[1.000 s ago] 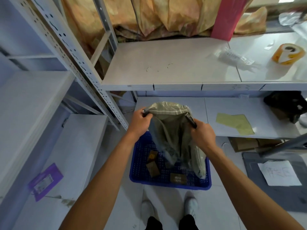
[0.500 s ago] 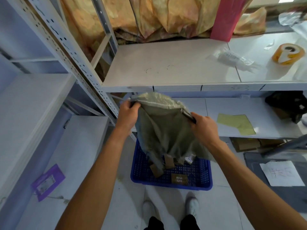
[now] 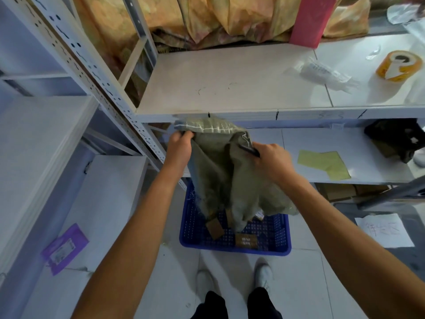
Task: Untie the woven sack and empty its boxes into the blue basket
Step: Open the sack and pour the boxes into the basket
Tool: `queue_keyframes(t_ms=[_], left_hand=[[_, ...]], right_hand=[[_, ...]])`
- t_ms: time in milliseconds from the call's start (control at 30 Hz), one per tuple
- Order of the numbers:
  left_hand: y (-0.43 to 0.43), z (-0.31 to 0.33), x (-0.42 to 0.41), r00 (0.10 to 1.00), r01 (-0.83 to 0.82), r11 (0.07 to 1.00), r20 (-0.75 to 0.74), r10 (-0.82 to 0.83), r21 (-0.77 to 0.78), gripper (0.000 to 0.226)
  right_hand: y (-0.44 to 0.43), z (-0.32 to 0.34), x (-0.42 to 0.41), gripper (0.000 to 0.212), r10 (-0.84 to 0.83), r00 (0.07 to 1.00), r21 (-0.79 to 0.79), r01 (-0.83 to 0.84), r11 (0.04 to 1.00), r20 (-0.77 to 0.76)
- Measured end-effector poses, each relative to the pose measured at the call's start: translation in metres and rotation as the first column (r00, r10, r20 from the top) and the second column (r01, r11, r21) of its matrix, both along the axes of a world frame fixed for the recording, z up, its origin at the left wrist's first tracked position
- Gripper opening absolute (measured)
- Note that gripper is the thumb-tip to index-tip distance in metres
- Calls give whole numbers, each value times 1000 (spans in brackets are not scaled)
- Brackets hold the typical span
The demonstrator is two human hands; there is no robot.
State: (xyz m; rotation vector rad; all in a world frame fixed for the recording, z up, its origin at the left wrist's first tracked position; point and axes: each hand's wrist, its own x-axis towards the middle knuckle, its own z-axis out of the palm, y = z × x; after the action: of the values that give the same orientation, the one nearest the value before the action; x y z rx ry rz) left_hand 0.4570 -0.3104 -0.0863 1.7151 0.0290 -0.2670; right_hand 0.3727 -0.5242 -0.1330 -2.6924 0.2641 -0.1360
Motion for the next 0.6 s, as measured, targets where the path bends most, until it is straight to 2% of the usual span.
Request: queue_keyframes(t_ms=[67, 133, 200, 233, 333, 400, 467, 533, 600], left_hand=[[-2, 1, 4, 998, -59, 998, -12, 60, 11, 24], [-4, -1, 5, 998, -51, 999, -34, 52, 12, 20], [-3, -10, 2, 999, 9, 991, -49, -3, 134, 16], [-3, -12, 2, 998, 45, 985, -40, -39, 164, 16], [-3, -15, -4, 977, 210, 966, -67, -202, 153, 11], [-6, -24, -9, 923, 379, 913, -128, -362, 153, 15], [-12, -33, -16, 864, 489, 850, -245, -441, 194, 22], [-19, -43, -19, 846, 523, 817, -266, -463, 241, 18], [-24, -46, -21, 877, 481, 821, -177, -447, 309, 23]], right_hand=[[2, 0, -1, 8, -26, 993, 33, 23, 999, 111], [3, 2, 1, 10, -33, 993, 50, 28, 998, 115], [4, 2, -1, 18, -39, 999, 48, 38, 998, 13], [4, 0, 1, 21, -47, 999, 59, 46, 997, 21], [8, 2, 7, 24, -24, 1000, 107, 23, 994, 8], [12, 2, 9, 25, 19, 999, 147, -13, 989, -41], [17, -2, 14, 23, 29, 999, 229, -22, 973, -27], [20, -1, 18, 21, 31, 999, 340, -33, 940, 12], [24, -1, 17, 21, 25, 998, 446, -47, 894, 55]])
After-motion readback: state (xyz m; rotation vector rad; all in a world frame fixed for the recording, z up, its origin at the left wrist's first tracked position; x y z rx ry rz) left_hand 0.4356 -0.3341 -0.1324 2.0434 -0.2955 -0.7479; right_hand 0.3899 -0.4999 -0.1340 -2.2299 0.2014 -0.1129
